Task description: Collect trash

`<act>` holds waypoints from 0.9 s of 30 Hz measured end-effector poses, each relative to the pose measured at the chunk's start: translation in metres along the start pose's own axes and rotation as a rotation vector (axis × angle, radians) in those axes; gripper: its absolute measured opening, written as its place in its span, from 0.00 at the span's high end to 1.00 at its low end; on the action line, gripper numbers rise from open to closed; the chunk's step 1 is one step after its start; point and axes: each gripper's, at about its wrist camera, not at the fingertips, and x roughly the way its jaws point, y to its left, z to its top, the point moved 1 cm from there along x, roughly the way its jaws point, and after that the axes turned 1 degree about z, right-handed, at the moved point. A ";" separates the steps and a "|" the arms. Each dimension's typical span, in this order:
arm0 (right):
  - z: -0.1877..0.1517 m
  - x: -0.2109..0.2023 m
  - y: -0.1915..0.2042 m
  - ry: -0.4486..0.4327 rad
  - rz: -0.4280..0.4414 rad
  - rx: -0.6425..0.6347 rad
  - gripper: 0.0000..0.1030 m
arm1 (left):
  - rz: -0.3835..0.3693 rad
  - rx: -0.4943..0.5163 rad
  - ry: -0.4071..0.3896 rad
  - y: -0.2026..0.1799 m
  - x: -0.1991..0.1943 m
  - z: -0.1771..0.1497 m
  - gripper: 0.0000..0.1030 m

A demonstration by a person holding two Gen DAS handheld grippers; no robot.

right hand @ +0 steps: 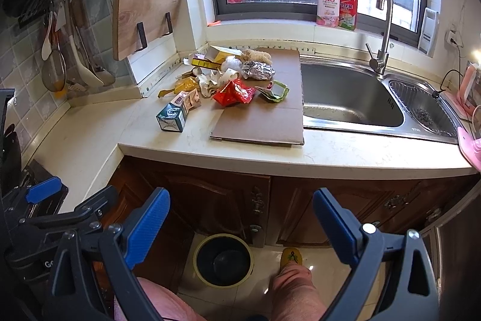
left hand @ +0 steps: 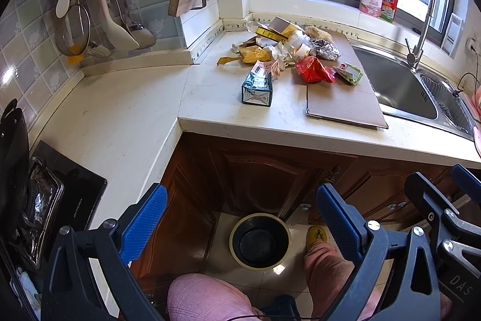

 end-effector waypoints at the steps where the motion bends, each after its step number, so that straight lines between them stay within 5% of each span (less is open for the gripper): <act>1: 0.000 -0.001 -0.001 -0.002 0.001 0.001 0.06 | 0.001 0.001 -0.003 0.000 -0.001 0.001 0.04; 27: 0.023 -0.007 0.004 -0.073 0.004 -0.026 0.06 | 0.001 0.023 -0.123 0.005 -0.018 0.024 0.05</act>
